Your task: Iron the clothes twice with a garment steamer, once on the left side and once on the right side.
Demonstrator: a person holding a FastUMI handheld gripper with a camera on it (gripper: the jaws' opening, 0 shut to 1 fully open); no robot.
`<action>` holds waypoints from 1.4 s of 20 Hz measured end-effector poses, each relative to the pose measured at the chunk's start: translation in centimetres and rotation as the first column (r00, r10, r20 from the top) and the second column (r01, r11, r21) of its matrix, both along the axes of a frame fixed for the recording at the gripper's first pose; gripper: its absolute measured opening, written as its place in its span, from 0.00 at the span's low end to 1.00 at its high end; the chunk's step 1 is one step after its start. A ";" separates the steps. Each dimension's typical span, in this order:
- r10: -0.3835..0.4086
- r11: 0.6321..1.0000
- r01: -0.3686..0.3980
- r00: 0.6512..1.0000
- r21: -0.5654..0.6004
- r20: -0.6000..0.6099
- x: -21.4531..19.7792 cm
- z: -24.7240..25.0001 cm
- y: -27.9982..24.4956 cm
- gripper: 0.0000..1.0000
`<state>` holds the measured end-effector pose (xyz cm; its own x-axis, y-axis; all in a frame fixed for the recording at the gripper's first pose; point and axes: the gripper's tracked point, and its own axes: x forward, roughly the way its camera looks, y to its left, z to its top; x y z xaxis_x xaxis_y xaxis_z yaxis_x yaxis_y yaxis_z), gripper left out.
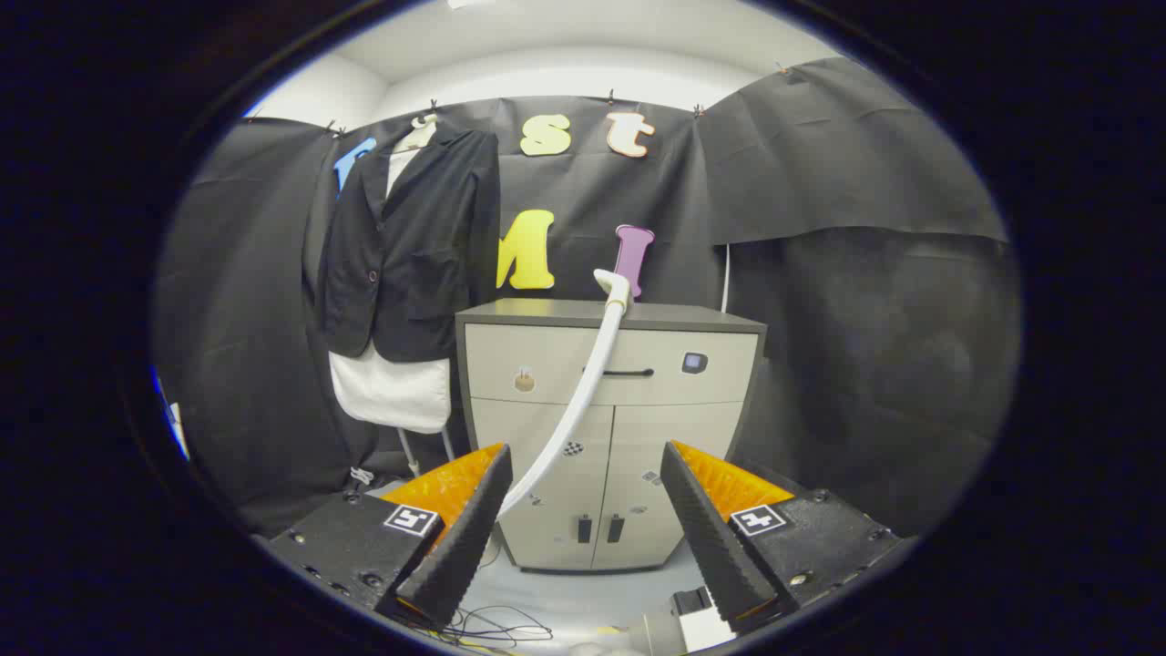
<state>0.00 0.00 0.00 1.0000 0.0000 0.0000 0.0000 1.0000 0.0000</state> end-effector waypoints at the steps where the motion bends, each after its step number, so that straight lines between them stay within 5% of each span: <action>1: 0.001 1.000 -0.001 1.000 -0.006 -0.006 0.0 0.0 0.1 1.00; 16: 0.002 1.000 -0.002 1.000 -0.016 0.022 -0.2 0.9 1.4 1.00; 28: -0.064 0.994 0.053 0.991 0.097 0.119 6.9 16.2 -8.2 1.00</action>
<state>6.92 -8.21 16.22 0.9908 -0.0641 0.1194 0.0526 0.9939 0.0966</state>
